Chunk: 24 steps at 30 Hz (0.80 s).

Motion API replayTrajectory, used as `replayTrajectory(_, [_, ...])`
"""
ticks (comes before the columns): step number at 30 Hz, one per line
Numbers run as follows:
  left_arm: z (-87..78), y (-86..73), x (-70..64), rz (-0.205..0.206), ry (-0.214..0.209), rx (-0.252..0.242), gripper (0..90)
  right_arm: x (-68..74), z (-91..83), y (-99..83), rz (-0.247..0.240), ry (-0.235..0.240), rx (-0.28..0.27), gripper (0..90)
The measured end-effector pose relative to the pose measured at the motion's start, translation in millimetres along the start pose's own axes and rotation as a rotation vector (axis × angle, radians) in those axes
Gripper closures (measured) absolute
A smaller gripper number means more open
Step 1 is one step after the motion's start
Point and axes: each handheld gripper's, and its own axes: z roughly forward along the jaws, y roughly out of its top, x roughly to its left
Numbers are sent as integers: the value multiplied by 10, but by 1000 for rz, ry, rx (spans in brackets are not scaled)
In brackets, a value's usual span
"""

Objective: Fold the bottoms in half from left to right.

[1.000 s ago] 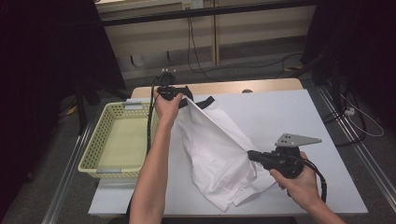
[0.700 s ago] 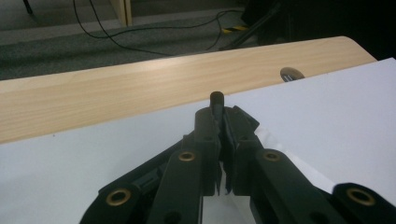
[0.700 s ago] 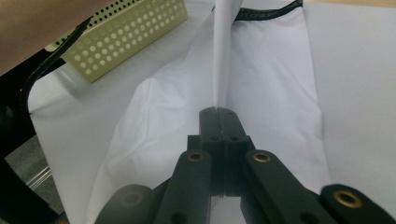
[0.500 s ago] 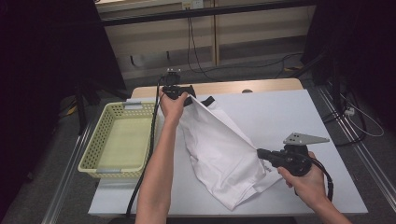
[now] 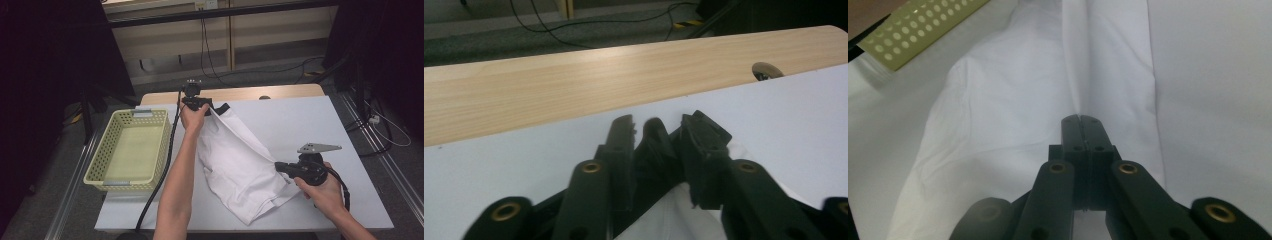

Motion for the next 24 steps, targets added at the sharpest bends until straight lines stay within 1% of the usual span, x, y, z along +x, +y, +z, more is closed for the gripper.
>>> replayTrajectory(1, [-13, 3, -2, -5, 1, -15, 602, -11, 10, -9, -1, -2, 5, 900])
replayTrajectory(2, [-34, 16, -12, -1, 6, -27, 545, -21, 19, -18, -2, -6, 8, 900])
replayTrajectory(3, [-51, 26, -16, 3, 2, -28, 496, -33, 24, -24, 3, -12, 16, 900])
replayTrajectory(5, [-98, 47, -33, 7, -9, -50, 450, -57, 28, -26, 9, -20, 19, 900])
replayTrajectory(6, [-125, 59, -40, 17, -12, -48, 408, -68, 31, -25, 12, -21, 19, 900])
replayTrajectory(8, [-176, 65, -55, 28, -19, -56, 386, -87, 34, -23, 17, -31, 23, 900])
replayTrajectory(9, [-200, 62, -62, 28, -20, -58, 363, -99, 37, -23, 20, -33, 24, 900])
replayTrajectory(10, [-225, 55, -66, 36, -26, -52, 336, -109, 42, -23, 22, -35, 26, 900])
replayTrajectory(13, [-283, 17, -83, 63, -28, -55, 301, -142, 49, -23, 25, -46, 33, 900])
replayTrajectory(15, [-317, -15, -79, 64, -31, -63, 295, -165, 36, -24, 35, -55, 36, 900])
replayTrajectory(18, [-360, -63, -82, 58, -48, -72, 278, -207, 11, -54, 45, -68, 49, 900])
replayTrajectory(20, [-388, -97, -98, 69, -53, -70, 276, -229, -4, -87, 46, -76, 63, 900])
replayTrajectory(21, [-405, -121, -114, 69, -58, -79, 270, -235, -10, -97, 41, -79, 63, 900])
replayTrajectory(24, [-449, -167, -139, 79, -73, -80, 262, -255, -26, -123, 47, -91, 76, 900])
